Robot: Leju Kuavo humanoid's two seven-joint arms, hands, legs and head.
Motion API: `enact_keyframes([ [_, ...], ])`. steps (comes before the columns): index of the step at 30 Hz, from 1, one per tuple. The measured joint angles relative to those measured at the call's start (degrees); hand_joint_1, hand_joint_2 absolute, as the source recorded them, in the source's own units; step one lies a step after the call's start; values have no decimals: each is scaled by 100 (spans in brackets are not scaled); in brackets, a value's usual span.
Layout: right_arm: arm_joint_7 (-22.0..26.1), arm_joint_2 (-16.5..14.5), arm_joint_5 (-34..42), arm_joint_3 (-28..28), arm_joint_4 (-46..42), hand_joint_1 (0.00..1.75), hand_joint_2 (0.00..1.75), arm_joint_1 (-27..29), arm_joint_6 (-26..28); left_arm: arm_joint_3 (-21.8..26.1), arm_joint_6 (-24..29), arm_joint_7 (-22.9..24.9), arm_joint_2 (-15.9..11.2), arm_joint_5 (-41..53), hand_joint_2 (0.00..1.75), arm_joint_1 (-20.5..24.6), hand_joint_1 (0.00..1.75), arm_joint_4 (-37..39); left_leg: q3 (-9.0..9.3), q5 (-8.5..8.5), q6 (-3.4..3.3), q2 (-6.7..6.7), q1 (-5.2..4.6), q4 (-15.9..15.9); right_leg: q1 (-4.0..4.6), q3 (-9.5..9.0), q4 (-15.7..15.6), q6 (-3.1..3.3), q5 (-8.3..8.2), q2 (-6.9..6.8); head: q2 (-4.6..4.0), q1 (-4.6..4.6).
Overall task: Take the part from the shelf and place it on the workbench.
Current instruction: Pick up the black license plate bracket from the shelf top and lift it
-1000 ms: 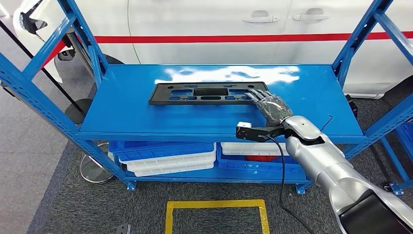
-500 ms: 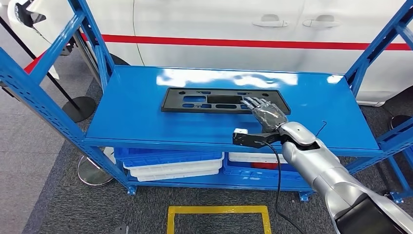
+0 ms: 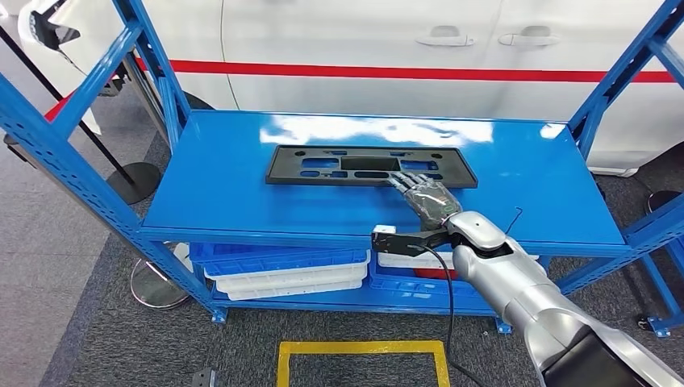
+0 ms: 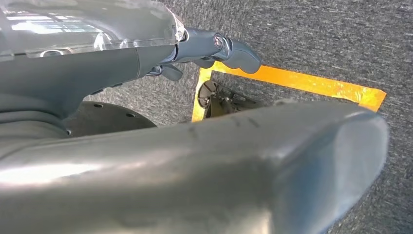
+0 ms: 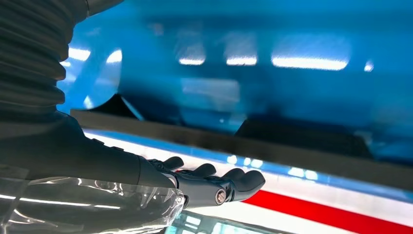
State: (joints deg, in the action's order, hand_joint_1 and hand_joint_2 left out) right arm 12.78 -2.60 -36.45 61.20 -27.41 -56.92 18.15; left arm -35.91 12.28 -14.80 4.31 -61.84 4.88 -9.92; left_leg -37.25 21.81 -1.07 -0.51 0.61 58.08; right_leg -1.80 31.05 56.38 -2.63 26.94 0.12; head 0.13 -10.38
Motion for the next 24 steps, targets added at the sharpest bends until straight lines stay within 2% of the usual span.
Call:
enact_keyframes([
  [5, -60, -70, -63, 42, 20, 0, 175, 85, 31, 0, -2, 32, -2, -9, 0, -17, 0, 0, 2, -1, 3, 0, 0, -1, 1, 7, 19, 7, 7, 0, 0, 0],
  [7, -58, -71, -62, 47, 23, 0, 175, 97, 37, 1, -17, 28, -13, -8, 0, -24, 0, 0, 15, 61, -47, -6, -16, -47, -8, -3, 72, -47, -61, -2, 0, 1],
  [9, -56, -68, -58, 48, 24, 0, 175, 109, 50, 1, -38, 9, -25, -2, 0, -33, 0, 0, 134, 138, -124, -15, -13, -153, -29, 28, 208, -100, -112, -9, -1, 5],
  [11, -68, -66, -57, 48, 25, 0, 175, 101, 73, 1, -43, -4, -28, 2, 0, -34, 0, 0, 281, 154, -168, -13, 3, -213, -40, 249, 597, -86, 67, -10, -2, 9],
  [13, -110, -66, -76, 48, 26, 0, 175, 131, 93, 1, -40, 6, -31, 5, 0, -28, 0, 0, 342, 144, -174, 4, -3, -206, -39, 679, 1285, -86, 375, -7, -2, 8],
  [14, -145, -65, -97, 48, 29, 0, 175, 171, 102, 1, -39, 28, -30, 9, 0, -26, 0, 0, 364, 143, -158, 9, -2, -196, -42, 885, 1569, -92, 459, -7, -2, 8],
  [15, -180, -63, -121, 48, 32, 0, 175, 206, 111, -1, -39, 54, -29, 17, 0, -25, 0, 0, 385, 143, -134, 10, 4, -182, -50, 1013, 1690, -85, 444, -9, -1, 8],
  [16, -211, -61, -148, 48, 35, 0, 175, 231, 123, -4, -41, 82, -27, 27, 0, -24, 0, 0, 410, 161, -98, 6, 16, -162, -62, 1036, 1600, -76, 311, -10, -1, 9],
  [18, -246, -45, -193, 47, 35, 0, 175, 250, 155, -15, -46, 128, -22, 68, 0, -19, 0, 0, 460, 247, -8, -1, 50, -99, -89, 809, 900, -90, -173, -13, -1, 9],
  [19, -248, -33, -213, 45, 32, 0, 175, 260, 181, -23, -48, 146, -22, 89, 0, -11, 0, 0, 469, 296, 44, -1, 59, -50, -84, 699, 562, -87, -294, -13, -2, 9],
  [20, -241, -22, -225, 40, 15, 0, 175, 273, 219, -32, -48, 166, -23, 109, 0, 0, 0, -1, 461, 343, 94, 3, 60, -14, -72, 630, 352, -50, -359, -13, -2, 9],
  [22, -225, -9, -236, -2, -62, 0, 175, 302, 303, -49, -52, 196, -28, 128, 0, 23, 0, -1, 461, 408, 182, 22, 48, 37, -42, 613, 274, 73, -323, -1, -1, 6],
  [24, -225, 12, -245, -78, -149, 0, 175, 322, 350, -63, -56, 212, -32, 150, 0, 44, 0, -2, 497, 452, 131, 34, 46, 20, -32, 577, 284, 151, -363, 10, -1, 3],
])
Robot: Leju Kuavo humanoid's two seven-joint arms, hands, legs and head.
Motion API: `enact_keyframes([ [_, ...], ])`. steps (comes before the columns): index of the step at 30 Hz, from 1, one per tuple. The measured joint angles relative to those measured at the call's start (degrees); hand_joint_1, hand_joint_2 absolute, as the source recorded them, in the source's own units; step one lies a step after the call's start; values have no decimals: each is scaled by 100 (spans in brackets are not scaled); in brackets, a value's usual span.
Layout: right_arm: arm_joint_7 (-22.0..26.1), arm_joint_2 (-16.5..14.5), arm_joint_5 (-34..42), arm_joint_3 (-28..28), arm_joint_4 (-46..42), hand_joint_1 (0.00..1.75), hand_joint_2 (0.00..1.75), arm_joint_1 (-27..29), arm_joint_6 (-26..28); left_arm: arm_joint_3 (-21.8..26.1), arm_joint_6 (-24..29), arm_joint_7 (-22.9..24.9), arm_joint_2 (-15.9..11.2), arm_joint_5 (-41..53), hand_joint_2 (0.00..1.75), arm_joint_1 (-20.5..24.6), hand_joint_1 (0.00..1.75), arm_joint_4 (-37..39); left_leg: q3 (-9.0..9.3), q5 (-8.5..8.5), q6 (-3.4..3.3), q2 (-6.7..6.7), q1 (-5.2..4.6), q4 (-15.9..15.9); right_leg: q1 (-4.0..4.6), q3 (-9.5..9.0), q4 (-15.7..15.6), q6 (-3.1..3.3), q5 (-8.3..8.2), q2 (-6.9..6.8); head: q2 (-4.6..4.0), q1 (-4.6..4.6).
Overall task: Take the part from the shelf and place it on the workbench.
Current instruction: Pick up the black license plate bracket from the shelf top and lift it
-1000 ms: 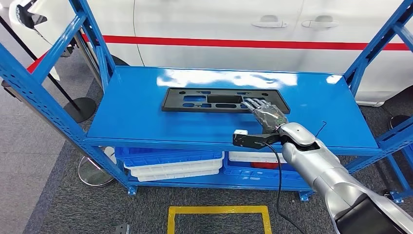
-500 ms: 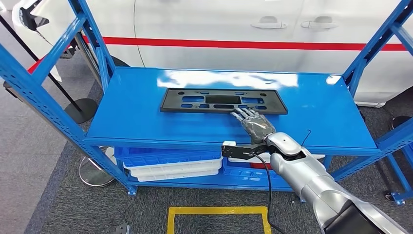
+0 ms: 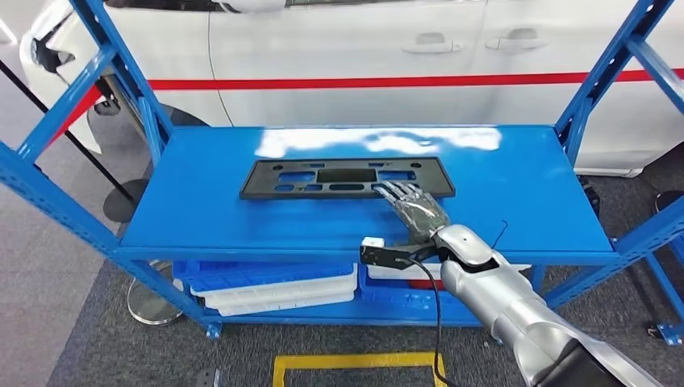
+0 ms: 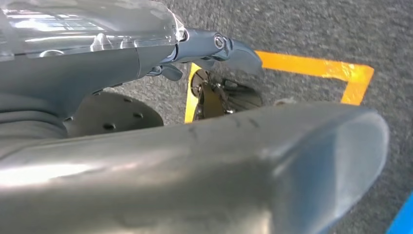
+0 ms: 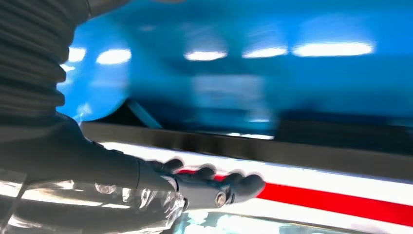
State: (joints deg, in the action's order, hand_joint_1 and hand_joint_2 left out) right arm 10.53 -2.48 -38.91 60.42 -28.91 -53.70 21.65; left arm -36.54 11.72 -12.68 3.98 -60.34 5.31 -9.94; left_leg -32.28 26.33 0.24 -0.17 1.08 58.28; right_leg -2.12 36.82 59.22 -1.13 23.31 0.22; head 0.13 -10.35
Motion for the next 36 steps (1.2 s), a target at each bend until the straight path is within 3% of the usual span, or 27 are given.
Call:
enact_keyframes([
  [2, -13, 55, -47, -77, -69, 0, 175, 6, 7, -26, 0, 8, -2, 37, 0, 12, 0, 0, 29, 15, -94, 3, 3, -38, 19, -33, 2, 40, 27, 2, -1, -2],
  [6, -23, 159, -228, -145, -229, 0, 175, 11, -60, -79, 10, 12, -3, 57, 0, 18, 0, 1, 78, 12, -94, 21, 6, -92, 36, -47, 2, 93, 60, 19, 0, -1],
  [8, -17, 175, -328, -157, -278, 0, 175, -2, -134, -85, 23, 15, -3, 55, 0, 19, 0, 1, 92, 6, -53, 24, 9, -112, 41, -48, 4, 107, 71, 17, 0, -1],
  [12, 14, 178, -422, -163, -296, 0, 175, -83, -248, -90, 34, 18, -2, 50, 0, 11, 0, -1, 101, 7, 109, 24, 20, -140, 46, -47, 9, 113, 81, 9, 0, -1],
  [14, 30, 169, -427, -163, -296, 0, 175, -115, -270, -90, 33, 17, 0, 46, 0, 10, 0, 0, 98, 10, 136, 24, 21, -140, 46, -49, 10, 108, 84, 8, -1, -1],
  [20, 3, 57, -576, -153, -291, 0, 175, -157, -319, -96, 27, 11, 2, 62, 0, 13, 0, 1, 95, 19, 144, 22, 8, -126, 43, -66, -6, 84, 85, 3, -1, -1],
  [36, -332, -618, -816, -54, -194, 0, 175, -338, -549, -261, 23, 131, 0, 185, 0, 118, 0, -1, 101, 27, 132, 19, 3, -115, 33, -78, -29, 66, 80, -3, 0, -1],
])
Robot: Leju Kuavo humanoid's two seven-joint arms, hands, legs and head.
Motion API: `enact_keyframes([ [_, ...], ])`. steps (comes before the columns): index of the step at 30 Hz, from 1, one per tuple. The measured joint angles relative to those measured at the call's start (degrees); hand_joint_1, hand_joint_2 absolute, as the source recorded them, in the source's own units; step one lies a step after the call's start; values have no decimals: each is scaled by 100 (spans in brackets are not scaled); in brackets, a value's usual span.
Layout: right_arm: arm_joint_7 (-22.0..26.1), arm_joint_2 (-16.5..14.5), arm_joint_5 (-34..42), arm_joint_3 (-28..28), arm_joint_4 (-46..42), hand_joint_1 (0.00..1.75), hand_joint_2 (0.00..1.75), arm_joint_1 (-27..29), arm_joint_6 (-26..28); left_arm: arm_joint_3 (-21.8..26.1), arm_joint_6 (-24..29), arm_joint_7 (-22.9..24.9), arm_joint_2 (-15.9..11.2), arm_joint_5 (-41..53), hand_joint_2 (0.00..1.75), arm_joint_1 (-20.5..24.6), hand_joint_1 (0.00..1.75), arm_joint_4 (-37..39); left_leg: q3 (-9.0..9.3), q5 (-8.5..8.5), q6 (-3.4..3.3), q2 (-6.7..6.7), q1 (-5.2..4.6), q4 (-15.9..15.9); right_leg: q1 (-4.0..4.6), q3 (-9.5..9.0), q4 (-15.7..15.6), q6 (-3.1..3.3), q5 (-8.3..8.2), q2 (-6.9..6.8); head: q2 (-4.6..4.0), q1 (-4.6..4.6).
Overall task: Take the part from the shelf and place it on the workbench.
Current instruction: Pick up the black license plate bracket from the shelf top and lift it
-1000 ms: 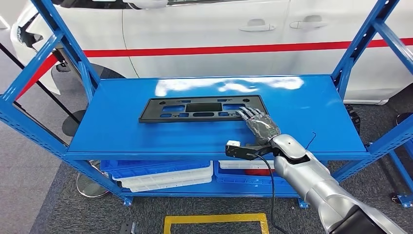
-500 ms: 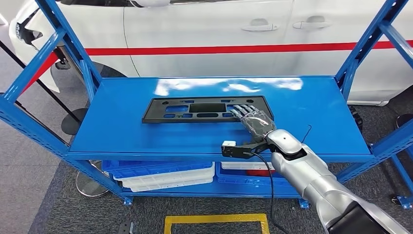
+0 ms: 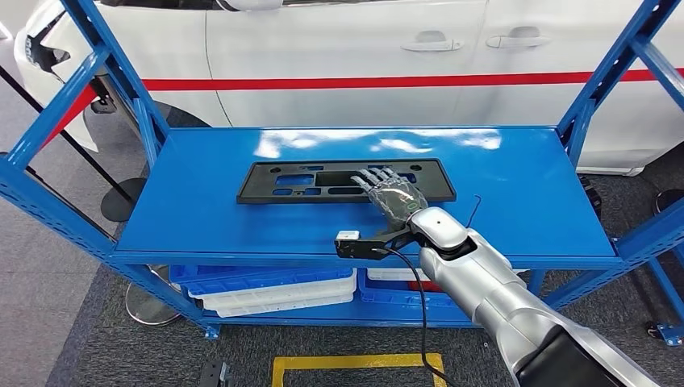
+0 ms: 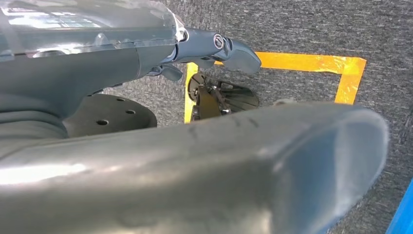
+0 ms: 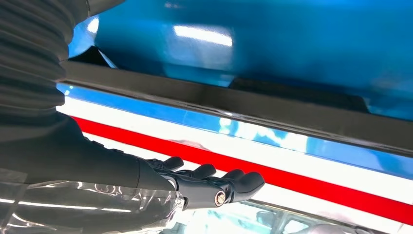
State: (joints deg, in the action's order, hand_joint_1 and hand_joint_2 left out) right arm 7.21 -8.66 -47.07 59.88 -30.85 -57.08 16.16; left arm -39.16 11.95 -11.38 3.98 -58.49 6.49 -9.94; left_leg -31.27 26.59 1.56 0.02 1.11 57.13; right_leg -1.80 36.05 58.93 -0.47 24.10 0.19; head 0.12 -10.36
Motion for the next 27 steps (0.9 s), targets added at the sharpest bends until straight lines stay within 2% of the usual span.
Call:
enact_keyframes([
  [10, 21, -282, 26, 18, 196, 0, 175, -65, -21, -12, 40, 104, 2, 73, 0, 0, 0, 0, 0, 1, -2, -4, 0, 0, 0, 0, 0, -1, 1, -2, 0, 0],
  [21, 160, -237, 243, -6, 201, 0, 175, -89, -73, -11, 39, 14, 24, 64, 0, -27, 0, 1, 0, 3, -4, -4, -1, 3, -2, -1, -3, -2, 1, -2, -1, 0],
  [22, 164, -223, 243, -6, 203, 0, 175, -88, -63, -11, 9, -4, 23, 60, 0, -30, 0, 1, -6, 10, -11, -5, -5, 15, -16, -7, -23, -21, -11, -5, 0, -1],
  [23, 168, -215, 240, -7, 204, 0, 175, -90, -54, -10, -23, -26, 20, 56, 0, -28, 0, 1, 8, 10, -48, -3, -17, -26, -27, -37, -66, -48, -20, -5, 0, -2],
  [25, 172, -200, 231, -13, 199, 0, 175, -94, -33, -10, -69, -66, 26, 41, 0, -31, 0, -1, 194, -26, -168, 8, 2, -281, -46, -116, -130, -98, -50, -8, 0, 1],
  [26, 172, -192, 226, -16, 197, 0, 175, -105, -21, -10, -85, -79, 35, 27, 0, -29, 0, -2, 318, -55, -230, 13, 14, -443, -40, -94, -39, -102, -17, -3, 0, 3],
  [27, 168, -183, 222, -19, 197, 0, 175, -111, -12, -10, -97, -84, 44, 9, 0, -28, 0, -3, 432, -73, -259, 21, 35, -551, -39, 20, 191, -104, 54, 0, 0, 5],
])
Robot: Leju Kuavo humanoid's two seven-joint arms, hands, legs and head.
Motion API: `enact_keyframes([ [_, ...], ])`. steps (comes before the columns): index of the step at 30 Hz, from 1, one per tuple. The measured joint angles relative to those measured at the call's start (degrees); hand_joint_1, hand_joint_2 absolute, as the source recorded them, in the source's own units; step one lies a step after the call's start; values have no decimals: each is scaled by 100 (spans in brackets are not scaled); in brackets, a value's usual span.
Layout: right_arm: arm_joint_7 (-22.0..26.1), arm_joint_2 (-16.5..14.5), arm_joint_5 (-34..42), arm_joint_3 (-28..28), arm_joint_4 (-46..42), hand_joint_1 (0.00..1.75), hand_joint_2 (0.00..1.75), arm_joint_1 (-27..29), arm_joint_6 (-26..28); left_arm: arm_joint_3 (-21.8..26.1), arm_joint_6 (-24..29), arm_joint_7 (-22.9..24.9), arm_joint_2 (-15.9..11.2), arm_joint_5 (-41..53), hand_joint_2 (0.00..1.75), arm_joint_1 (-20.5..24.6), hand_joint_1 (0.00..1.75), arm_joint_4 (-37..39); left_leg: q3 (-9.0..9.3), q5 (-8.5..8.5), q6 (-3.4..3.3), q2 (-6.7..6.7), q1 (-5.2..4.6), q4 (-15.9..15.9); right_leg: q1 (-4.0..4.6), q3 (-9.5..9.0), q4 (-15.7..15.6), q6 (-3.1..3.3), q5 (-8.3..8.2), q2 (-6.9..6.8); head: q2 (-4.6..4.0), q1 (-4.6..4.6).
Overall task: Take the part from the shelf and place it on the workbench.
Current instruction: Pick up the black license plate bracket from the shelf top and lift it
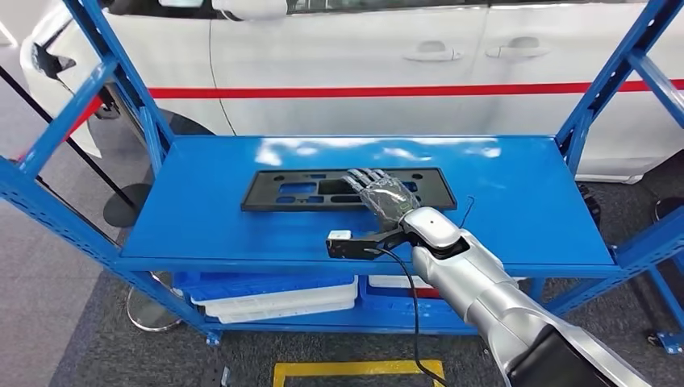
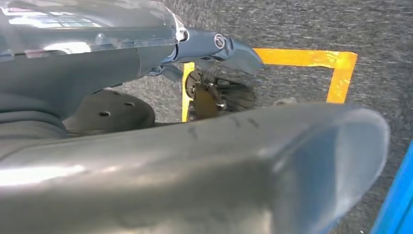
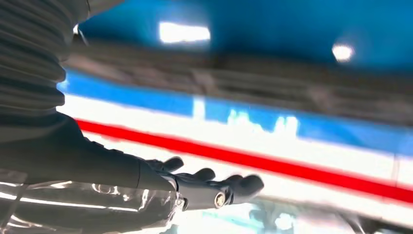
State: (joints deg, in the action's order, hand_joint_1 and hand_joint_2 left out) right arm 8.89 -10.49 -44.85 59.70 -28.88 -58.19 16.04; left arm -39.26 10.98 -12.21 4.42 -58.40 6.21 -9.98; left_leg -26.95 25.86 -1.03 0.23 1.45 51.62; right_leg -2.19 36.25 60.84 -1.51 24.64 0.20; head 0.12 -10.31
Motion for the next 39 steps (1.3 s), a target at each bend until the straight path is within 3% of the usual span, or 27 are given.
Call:
enact_keyframes([
  [2, -19, 11, -14, 1, 8, 0, 175, 22, 0, 0, -12, 8, 11, -31, 0, 6, 0, -1, 109, 23, 6, 9, 8, -35, -16, 427, 701, -30, 203, 8, 0, -1],
  [3, -32, 16, -24, 2, 15, 0, 175, 53, -6, 0, -14, 16, 14, -39, 0, 5, 0, -1, 153, 56, 35, 7, 24, -15, -32, 621, 962, -59, 239, 8, -1, -1],
  [4, -41, 23, -34, 2, 25, 0, 175, 82, -11, 0, -14, 25, 16, -40, 0, 0, 0, -1, 197, 106, 78, -5, 50, 19, -55, 729, 1034, -95, 172, 5, -1, 0],
  [5, -50, 31, -40, 2, 34, 0, 175, 97, -14, 0, -14, 31, 18, -41, 0, -5, 0, -1, 237, 170, 130, -22, 85, 71, -80, 728, 891, -133, 5, -2, -1, 0],
  [7, -57, 48, -45, 2, 47, 0, 175, 93, -16, 1, -14, 38, 16, -42, 0, -12, 0, 1, 282, 379, 266, -49, 154, 235, -122, 536, 295, -217, -366, -22, -1, 4],
  [8, -56, 50, -46, 3, 49, 0, 175, 86, -17, 1, -14, 39, 15, -41, 0, -8, 0, 3, 272, 491, 334, -51, 171, 339, -124, 459, 92, -200, -427, -21, 1, 12],
  [10, -36, 68, -42, 6, 53, 0, 175, 107, -16, 2, -27, 40, 7, -40, 0, 0, 0, 7, 251, 631, 433, -51, 168, 436, -90, 444, 59, -70, -303, -3, 1, 22],
  [11, -20, 80, -36, 7, 52, 0, 175, 122, -14, 2, -44, 48, 10, -41, 0, 2, 0, 8, 265, 659, 455, -52, 174, 437, -80, 460, 77, 24, -259, 7, 2, 22],
  [13, 14, 111, -17, 5, 45, 0, 175, 136, -3, 2, -86, 69, 12, -44, 0, -6, 0, 7, 295, 702, 476, -49, 192, 435, -70, 447, 101, 125, -192, 29, 1, 17],
  [15, 36, 126, -2, 3, 32, 0, 175, 125, 7, 2, -114, 85, 14, -44, 0, -2, 0, 5, 78, 868, 461, -38, 192, 881, -58, 375, 77, 185, -136, 50, 1, 14],
  [18, 35, 144, 7, 2, 27, 0, 175, 168, -8, 2, -112, 96, 14, -39, 0, 0, 0, 5, -766, 1173, 394, -32, 129, 2153, -3, 240, 32, 230, -50, 53, 1, 15],
  [19, 33, 147, 20, 2, 27, 0, 175, 185, -27, 2, -105, 108, 15, -35, 0, -8, 0, 5, -984, 1113, 357, -33, 103, 2353, 24, 195, 29, 242, -19, 57, 1, 15],
  [20, 32, 147, 44, 1, 25, 0, 175, 196, -53, 2, -93, 124, 15, -32, 0, -16, 0, 5, -1101, 932, 305, -33, 74, 2330, 52, 144, 28, 252, 14, 63, 1, 15],
  [22, 31, 141, 102, -4, 18, 0, 175, 195, -103, 2, -55, 158, 14, -27, 0, -24, 0, 5, -1048, 327, 154, -32, -6, 1706, 96, 28, 19, 260, 80, 73, 1, 15],
  [24, 31, 125, 146, -11, 13, 0, 175, 177, -141, 2, -12, 187, 4, -26, 0, -14, 0, 6, -881, -39, 18, -27, -96, 1070, 125, -47, 3, 236, 122, 80, 0, 16],
  [26, 39, 114, 180, -17, 12, 0, 175, 164, -175, 2, 19, 209, 0, -26, 0, 7, 0, 6, -802, -42, -14, -26, -145, 857, 126, -58, -24, 172, 126, 79, 1, 15],
  [29, 101, 106, 230, -25, 15, 0, 175, 161, -209, 2, 58, 211, 13, -26, 0, 2, 0, 5, -706, -90, -9, -38, -128, 679, 125, -60, 9, 61, 175, 47, 1, 17],
  [31, 139, 105, 276, -27, 22, 0, 175, 161, -209, 3, 86, 196, 19, -31, 0, -10, 0, 5, -650, -136, -44, -40, -112, 591, 129, 141, 455, 37, 422, 22, 0, 18],
  [33, 157, 108, 324, -27, 41, 0, 175, 193, -203, 3, 112, 176, 21, -35, 0, -17, 0, 5, -646, -129, -85, -41, -134, 588, 132, 506, 1135, 29, 701, 16, -1, 18],
  [34, 160, 110, 340, -27, 54, 0, 175, 220, -203, 2, 123, 168, 23, -35, 0, -23, 0, 5, -645, -118, -94, -42, -145, 597, 133, 629, 1333, 26, 729, 15, -1, 19],
  [35, 160, 113, 348, -27, 66, 0, 175, 240, -203, 2, 133, 162, 24, -35, 0, -28, 0, 5, -643, -106, -99, -46, -155, 610, 134, 659, 1335, 29, 651, 15, -1, 19],
  [37, 163, 114, 355, -27, 81, 82, 175, 248, -211, 2, 146, 157, 28, -36, 0, -29, 0, 5, -634, -65, -91, -56, -169, 653, 142, 418, 756, 64, 263, 14, 0, 19],
  [39, 196, 114, 386, -27, 90, 170, 175, 230, -228, 3, 154, 157, 34, -41, 0, -22, 0, 5, -639, -14, -62, -60, -197, 703, 165, 121, 113, 119, 13, 12, 0, 19],
])
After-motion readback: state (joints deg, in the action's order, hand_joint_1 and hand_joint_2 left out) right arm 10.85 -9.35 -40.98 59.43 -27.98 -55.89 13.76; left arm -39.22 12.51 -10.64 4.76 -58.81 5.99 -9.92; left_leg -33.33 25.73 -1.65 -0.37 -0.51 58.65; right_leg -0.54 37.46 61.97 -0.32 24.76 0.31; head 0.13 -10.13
